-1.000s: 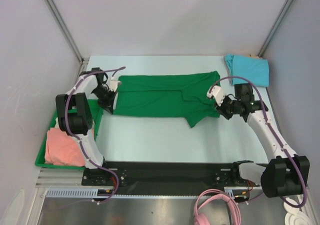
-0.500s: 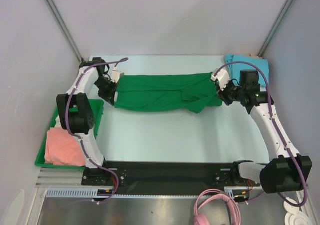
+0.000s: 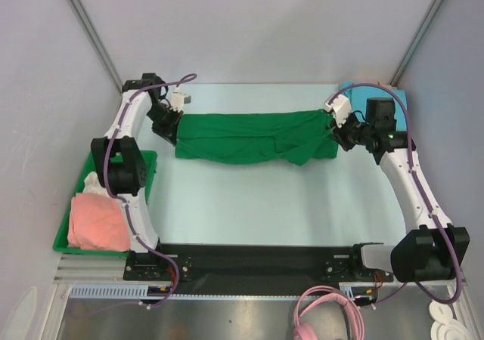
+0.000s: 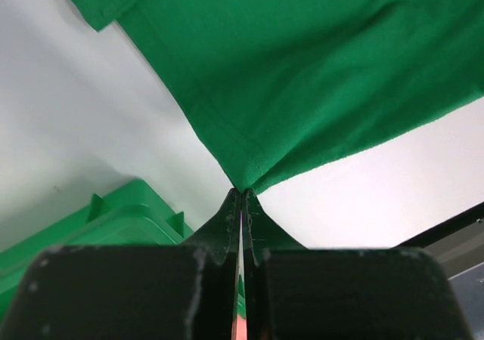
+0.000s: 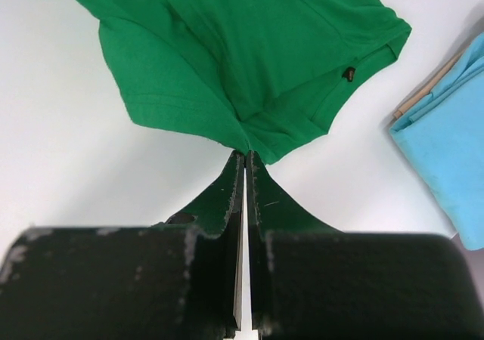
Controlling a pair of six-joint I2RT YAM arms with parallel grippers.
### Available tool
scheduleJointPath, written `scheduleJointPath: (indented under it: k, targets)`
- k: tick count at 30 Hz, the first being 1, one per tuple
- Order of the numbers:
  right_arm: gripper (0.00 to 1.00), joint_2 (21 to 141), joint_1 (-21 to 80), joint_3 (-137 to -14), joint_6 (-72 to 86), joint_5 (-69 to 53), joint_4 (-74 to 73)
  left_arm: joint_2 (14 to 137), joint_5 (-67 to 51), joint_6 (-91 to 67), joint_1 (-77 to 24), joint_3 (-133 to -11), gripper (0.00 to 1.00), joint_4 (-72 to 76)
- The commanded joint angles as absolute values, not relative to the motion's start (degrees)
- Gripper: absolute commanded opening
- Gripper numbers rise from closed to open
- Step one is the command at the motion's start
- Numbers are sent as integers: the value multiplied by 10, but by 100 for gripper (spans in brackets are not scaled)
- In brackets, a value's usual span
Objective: Fold and stack the t-shirts
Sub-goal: Fold the tshirt
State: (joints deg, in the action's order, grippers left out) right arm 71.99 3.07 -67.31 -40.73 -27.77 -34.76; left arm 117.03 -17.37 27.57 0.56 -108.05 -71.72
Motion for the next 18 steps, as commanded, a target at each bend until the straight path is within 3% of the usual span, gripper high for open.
scheduleJointPath:
  k: [1, 14, 18]
  targets:
    - [0, 737, 26, -711, -398, -277, -316, 1200, -195, 282, 8, -1125, 0, -736]
    - [0, 885, 25, -811, -413, -268, -293, 1279, -167, 276, 12, -1222, 1, -737]
    - [0, 953, 21, -859, -416, -272, -280, 1330, -137, 271, 14, -1321, 0, -742]
